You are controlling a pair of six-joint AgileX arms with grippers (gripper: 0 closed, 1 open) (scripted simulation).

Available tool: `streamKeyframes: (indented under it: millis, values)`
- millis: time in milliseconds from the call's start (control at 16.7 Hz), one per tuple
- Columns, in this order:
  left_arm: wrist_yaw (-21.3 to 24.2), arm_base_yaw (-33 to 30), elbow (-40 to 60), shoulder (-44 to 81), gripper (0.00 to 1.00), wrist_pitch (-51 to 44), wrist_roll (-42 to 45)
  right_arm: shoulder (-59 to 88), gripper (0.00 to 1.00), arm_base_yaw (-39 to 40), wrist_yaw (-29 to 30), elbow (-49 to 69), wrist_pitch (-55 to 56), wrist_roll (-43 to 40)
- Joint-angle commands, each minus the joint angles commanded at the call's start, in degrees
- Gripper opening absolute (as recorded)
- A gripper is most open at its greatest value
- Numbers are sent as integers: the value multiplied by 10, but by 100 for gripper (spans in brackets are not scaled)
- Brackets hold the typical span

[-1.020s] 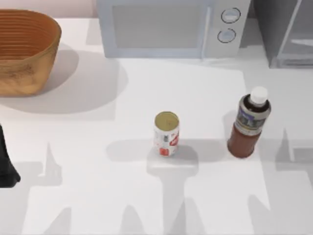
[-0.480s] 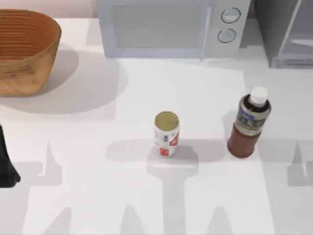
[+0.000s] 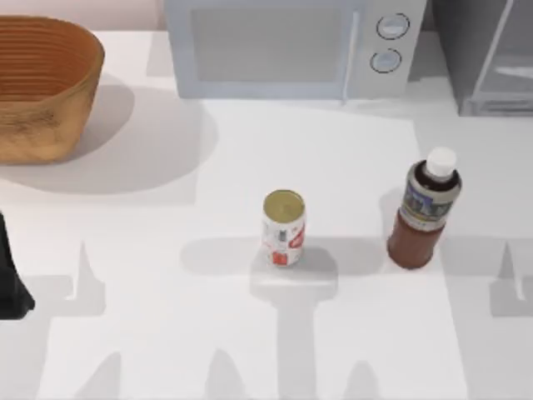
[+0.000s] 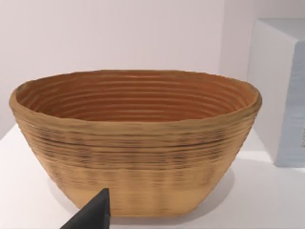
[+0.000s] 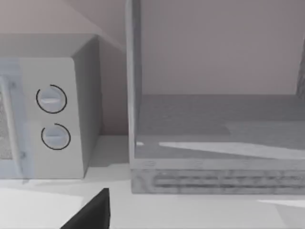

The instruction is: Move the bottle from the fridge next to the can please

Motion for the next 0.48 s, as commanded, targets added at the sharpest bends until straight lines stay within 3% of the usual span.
streamKeyframes:
  millis: [480]
  values:
    - [0,0,0,0,100,0,0,-185,100,0,-2,152,-331,-1]
